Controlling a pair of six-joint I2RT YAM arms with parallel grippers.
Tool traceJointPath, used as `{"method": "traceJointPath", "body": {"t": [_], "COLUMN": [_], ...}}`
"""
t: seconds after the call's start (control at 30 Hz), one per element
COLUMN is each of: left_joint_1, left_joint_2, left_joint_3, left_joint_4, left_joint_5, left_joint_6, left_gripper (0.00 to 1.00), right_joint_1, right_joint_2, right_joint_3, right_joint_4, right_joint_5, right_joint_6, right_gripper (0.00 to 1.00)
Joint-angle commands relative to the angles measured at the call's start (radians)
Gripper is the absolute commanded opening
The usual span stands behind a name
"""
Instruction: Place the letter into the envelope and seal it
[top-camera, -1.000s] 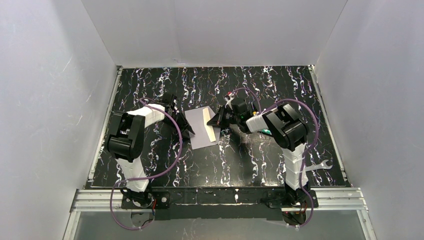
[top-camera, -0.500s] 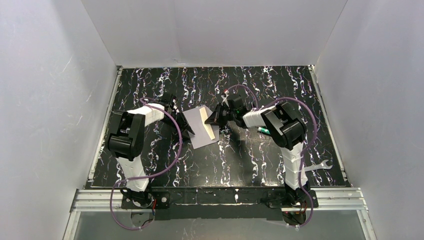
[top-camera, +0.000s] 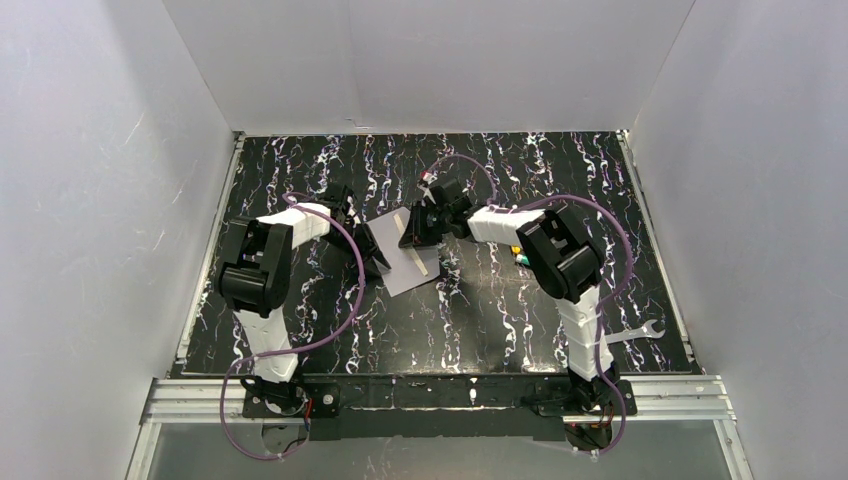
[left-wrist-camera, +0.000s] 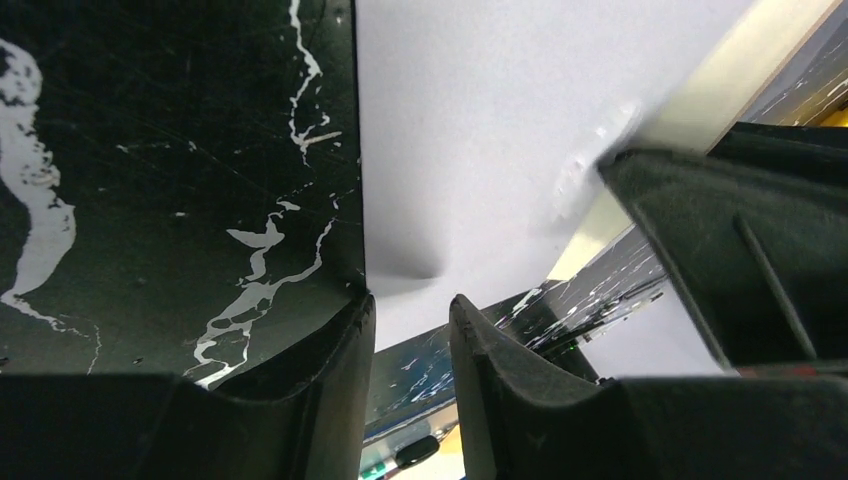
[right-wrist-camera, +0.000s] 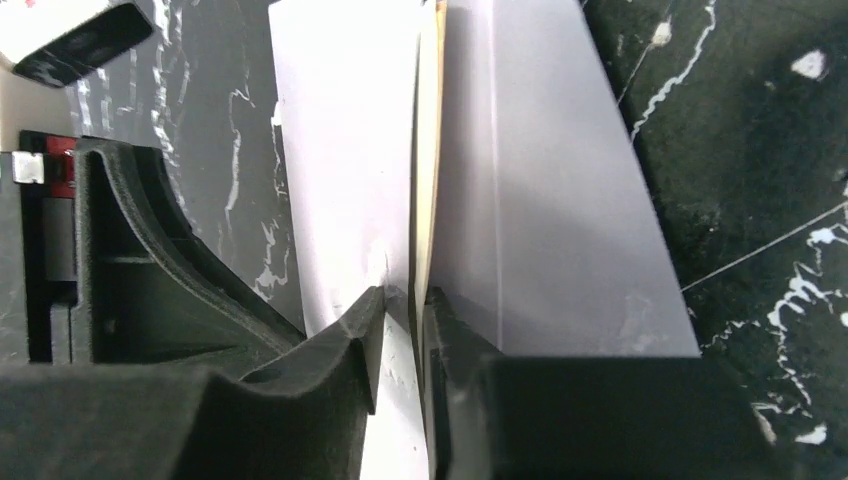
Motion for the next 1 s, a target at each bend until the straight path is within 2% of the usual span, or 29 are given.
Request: {"method": "traceJointPath", "body": {"t": [0.0, 0.13, 0.5, 0.67, 0.83, 0.97], "left_joint_1": [-0.007, -0.007, 0.009, 0.014, 0.014, 0.014], "left_joint_2": [0.011, -0.021, -0.079, -0.086, -0.088, -0.094], "left_joint_3": [0.001, -0.01, 0.02, 0.039, 0.026, -0.008], "left_joint_4": [0.04, 0.029, 0.023, 0.056, 0.126, 0.197], "left_joint_5": [-0.113, -0.116, -0.097, -0.081, -0.048, -0.027], "left_joint_6": [0.045, 0.043, 0.024, 0.003, -0.027, -0.059], "left_gripper": [0.33, 0.34, 0.35, 0.38, 0.4, 0.44], "right_joint_1": [0.031, 0.007, -0.005, -0.004, -0.004, -0.004], "right_joint_2": [0.004, -0.016, -0.043, -0.092, -0.157, -0.191], "right_joint_3": [0.057, 0.111, 0.204, 0.209, 0.152, 0.116], "right_joint_4": [-0.325, -0.364, -0.524, -0.53, -0.449, -0.438], "right_joint_5": [0.113, 0.144, 0.214, 0.281, 0.292, 0.405], "right_joint_6": [-0.137, -0.145, -0.273, -0.321, -0.374, -0.388], "right_gripper": [0.35, 0.49, 0.64, 0.67, 0.69, 0.7]}}
